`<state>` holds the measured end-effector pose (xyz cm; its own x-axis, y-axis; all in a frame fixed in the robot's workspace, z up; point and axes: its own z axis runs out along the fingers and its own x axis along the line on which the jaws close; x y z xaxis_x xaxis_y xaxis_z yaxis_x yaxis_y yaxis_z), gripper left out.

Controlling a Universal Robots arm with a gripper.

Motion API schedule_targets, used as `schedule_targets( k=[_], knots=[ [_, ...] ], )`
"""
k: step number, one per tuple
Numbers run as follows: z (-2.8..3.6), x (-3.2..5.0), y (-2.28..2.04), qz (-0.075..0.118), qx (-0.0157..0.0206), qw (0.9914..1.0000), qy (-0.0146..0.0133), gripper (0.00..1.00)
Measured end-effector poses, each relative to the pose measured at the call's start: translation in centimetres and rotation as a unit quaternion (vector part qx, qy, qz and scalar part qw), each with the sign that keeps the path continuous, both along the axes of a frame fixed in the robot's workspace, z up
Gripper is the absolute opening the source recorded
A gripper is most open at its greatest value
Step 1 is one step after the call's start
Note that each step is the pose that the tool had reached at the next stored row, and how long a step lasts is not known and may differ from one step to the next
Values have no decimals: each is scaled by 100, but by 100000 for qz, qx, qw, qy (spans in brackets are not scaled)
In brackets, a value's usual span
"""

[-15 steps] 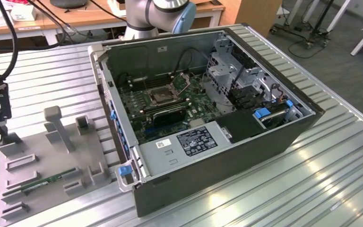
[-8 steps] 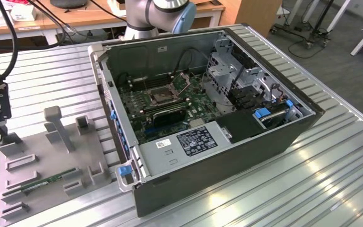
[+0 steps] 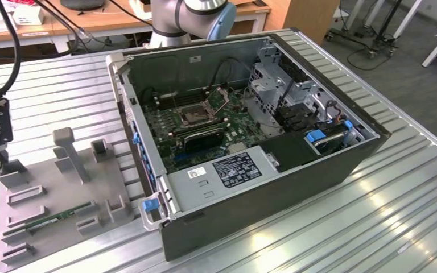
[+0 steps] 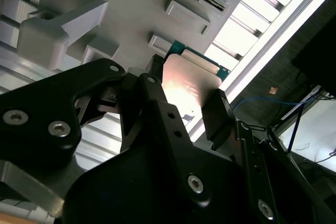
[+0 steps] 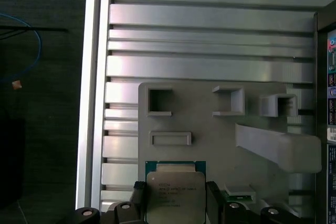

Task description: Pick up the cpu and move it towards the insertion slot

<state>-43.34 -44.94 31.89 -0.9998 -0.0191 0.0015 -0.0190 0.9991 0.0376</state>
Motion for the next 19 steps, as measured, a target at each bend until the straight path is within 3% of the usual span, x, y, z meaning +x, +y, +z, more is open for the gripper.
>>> schedule_targets(
  k=[7,19],
  knots=[
    [98,0,0,-1,6,100000,-12,54],
    [339,0,0,1,8,100000,-11,54]
  ],
)
